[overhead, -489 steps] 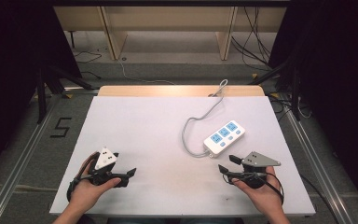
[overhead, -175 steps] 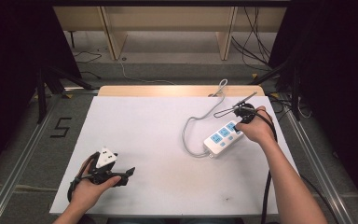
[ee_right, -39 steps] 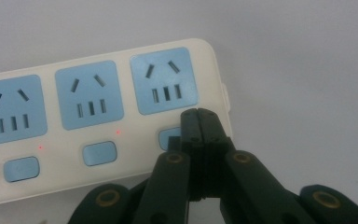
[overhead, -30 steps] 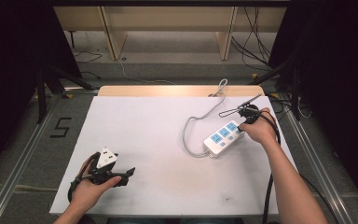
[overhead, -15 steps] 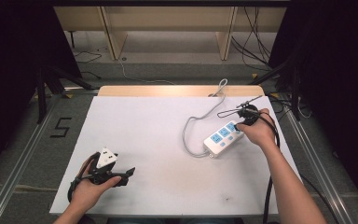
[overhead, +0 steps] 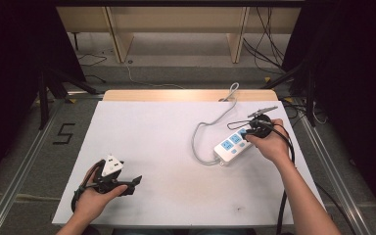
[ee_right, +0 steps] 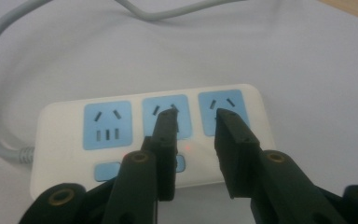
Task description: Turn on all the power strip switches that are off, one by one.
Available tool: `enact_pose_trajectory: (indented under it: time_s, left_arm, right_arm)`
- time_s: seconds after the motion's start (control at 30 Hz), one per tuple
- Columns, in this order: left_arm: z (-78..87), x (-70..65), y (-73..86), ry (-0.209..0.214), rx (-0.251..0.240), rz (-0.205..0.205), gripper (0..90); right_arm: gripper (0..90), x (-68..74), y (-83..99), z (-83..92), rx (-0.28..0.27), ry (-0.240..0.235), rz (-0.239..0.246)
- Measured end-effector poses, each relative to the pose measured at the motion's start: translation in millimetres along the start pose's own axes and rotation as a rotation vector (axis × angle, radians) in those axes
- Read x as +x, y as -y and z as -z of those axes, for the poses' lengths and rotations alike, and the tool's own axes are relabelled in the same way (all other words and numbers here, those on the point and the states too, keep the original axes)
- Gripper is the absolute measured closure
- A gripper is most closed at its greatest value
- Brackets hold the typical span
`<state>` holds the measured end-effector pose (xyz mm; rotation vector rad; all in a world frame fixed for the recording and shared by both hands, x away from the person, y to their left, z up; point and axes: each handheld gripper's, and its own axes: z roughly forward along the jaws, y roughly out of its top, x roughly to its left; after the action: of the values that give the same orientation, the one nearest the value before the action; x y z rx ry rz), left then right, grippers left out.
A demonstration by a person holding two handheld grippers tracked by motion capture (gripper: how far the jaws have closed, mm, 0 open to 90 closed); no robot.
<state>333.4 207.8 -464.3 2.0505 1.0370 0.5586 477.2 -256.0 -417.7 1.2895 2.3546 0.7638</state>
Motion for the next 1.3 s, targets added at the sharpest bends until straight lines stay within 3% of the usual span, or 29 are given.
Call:
enact_pose_trajectory:
  time_s: [0.5, 0.93, 1.3]
  left_arm:
    - [0.0, 0.5, 0.3, 0.002, 0.004, 0.004, 16.7]
    - [-0.4, 0.6, 0.5, 0.000, 0.007, 0.006, 16.7]
    - [-0.7, 1.3, 0.9, -0.004, 0.008, 0.010, 16.6]
  right_arm:
    - [55.9, 31.4, 9.5, 8.7, -0.120, -0.067, 0.071]
    - [45.8, 53.8, 27.0, 13.3, -0.191, -0.136, 0.092]
    - [40.1, 71.1, 46.1, 16.9, -0.263, -0.149, 0.122]
